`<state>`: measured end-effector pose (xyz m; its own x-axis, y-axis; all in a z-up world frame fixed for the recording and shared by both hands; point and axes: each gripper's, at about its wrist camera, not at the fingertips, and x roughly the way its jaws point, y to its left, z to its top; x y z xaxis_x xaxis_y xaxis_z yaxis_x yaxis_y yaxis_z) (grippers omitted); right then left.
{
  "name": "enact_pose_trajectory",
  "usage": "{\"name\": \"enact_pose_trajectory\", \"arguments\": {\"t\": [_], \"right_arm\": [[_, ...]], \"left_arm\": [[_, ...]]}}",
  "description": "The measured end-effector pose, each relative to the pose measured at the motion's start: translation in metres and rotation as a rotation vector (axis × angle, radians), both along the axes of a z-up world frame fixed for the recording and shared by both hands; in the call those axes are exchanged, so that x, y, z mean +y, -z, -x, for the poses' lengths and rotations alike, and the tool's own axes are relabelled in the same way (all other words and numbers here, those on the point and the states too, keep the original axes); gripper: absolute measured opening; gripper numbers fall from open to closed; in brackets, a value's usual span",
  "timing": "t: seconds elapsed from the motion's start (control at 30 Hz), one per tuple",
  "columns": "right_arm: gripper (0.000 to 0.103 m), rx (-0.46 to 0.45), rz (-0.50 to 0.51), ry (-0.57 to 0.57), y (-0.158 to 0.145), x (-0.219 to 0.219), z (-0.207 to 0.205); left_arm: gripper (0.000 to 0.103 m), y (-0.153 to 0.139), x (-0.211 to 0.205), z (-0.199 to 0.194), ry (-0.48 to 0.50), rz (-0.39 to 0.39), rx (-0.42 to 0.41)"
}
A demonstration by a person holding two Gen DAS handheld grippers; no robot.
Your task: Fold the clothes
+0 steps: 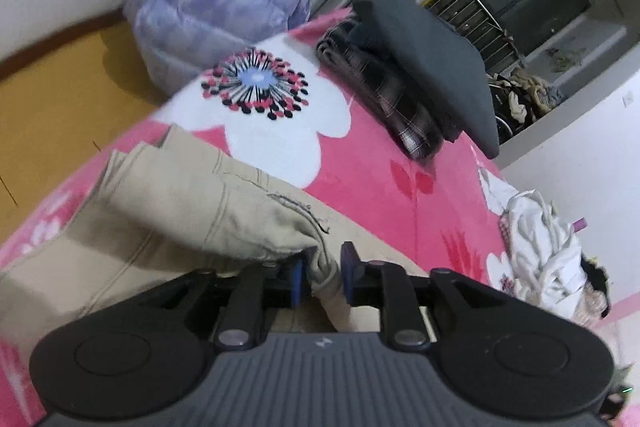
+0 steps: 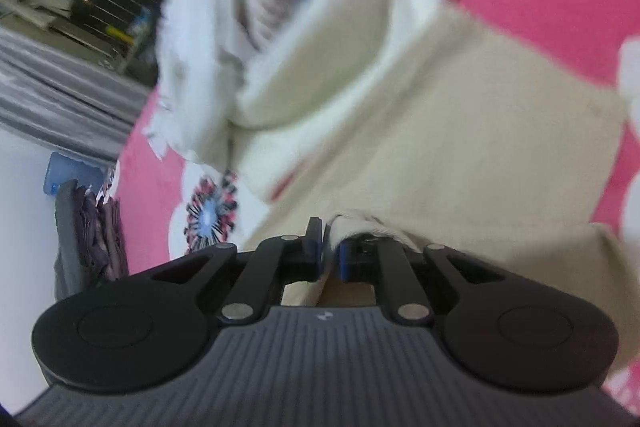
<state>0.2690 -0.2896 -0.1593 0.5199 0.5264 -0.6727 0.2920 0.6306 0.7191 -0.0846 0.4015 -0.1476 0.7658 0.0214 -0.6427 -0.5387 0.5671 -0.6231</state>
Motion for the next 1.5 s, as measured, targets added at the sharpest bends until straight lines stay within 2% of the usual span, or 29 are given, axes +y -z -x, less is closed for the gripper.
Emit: {"name": "enact_pose_trajectory", "arguments": {"t": [0.07,0.13,0.2,0.3,0.43,0.53,0.6,0.7,0.8,0.9,1.0,1.07,1.13,1.2,1.3,1.33,1.4,1.5], "right_arm": [[0.012,0.054,-0.051,-0.031,0.011,-0.003,-0.017],[0.022,0.099,-0.102,-0.061,0.021,-0.006,-0.031],[0.037,0.108,-0.152,-0.088,0.027,-0.008,-0.037],[0.042,0.149,-0.201,-0.084,0.043,-0.010,-0.042],[0.043,0.207,-0.293,-0.020,0.062,-0.015,-0.039],[0.049,0.225,-0.325,-0.014,0.062,-0.016,-0.039],[0.057,0.224,-0.320,-0.028,0.056,-0.014,-0.036],[0.066,0.196,-0.259,-0.071,0.034,-0.014,-0.030],[0.079,0.147,-0.194,-0.103,0.010,-0.017,-0.020],[0.080,0.070,-0.124,-0.102,-0.013,-0.029,-0.006],[0.080,-0.056,-0.032,-0.060,-0.033,-0.044,0.012],[0.080,-0.118,0.055,-0.052,-0.038,-0.050,0.029],[0.080,-0.118,0.183,-0.077,-0.037,-0.051,0.043],[0.078,-0.150,0.324,-0.143,-0.038,-0.043,0.062],[0.076,-0.255,0.498,-0.279,-0.043,-0.017,0.095],[0.075,-0.291,0.541,-0.325,-0.044,-0.008,0.106],[0.066,-0.322,0.605,-0.394,-0.039,0.008,0.123],[0.057,-0.345,0.676,-0.437,-0.028,0.018,0.133]], "left_arm": [[0.032,0.002,0.008,0.000,-0.028,0.060,-0.046],[0.037,0.008,0.018,0.004,-0.099,0.165,-0.109],[0.037,0.021,0.028,0.008,-0.182,0.274,-0.168],[0.037,0.035,0.038,0.006,-0.239,0.306,-0.152],[0.038,0.045,0.040,-0.001,-0.243,0.281,-0.111],[0.038,0.045,0.036,-0.007,-0.213,0.211,-0.078],[0.040,0.036,0.030,-0.012,-0.193,0.143,-0.057],[0.044,0.016,0.016,-0.020,-0.148,0.000,-0.034],[0.046,-0.005,-0.010,-0.031,-0.069,-0.146,-0.029],[0.048,-0.018,-0.043,-0.054,0.053,-0.253,-0.018],[0.051,-0.018,-0.086,-0.082,0.219,-0.334,-0.007],[0.051,-0.012,-0.115,-0.097,0.313,-0.373,0.004],[0.051,-0.004,-0.142,-0.108,0.396,-0.382,0.018],[0.051,0.004,-0.167,-0.116,0.467,-0.389,0.022],[0.051,0.010,-0.196,-0.120,0.547,-0.427,0.014],[0.051,0.012,-0.205,-0.121,0.569,-0.447,0.012],[0.051,0.013,-0.221,-0.122,0.599,-0.498,0.004],[0.051,0.015,-0.233,-0.130,0.613,-0.514,-0.003]]}}
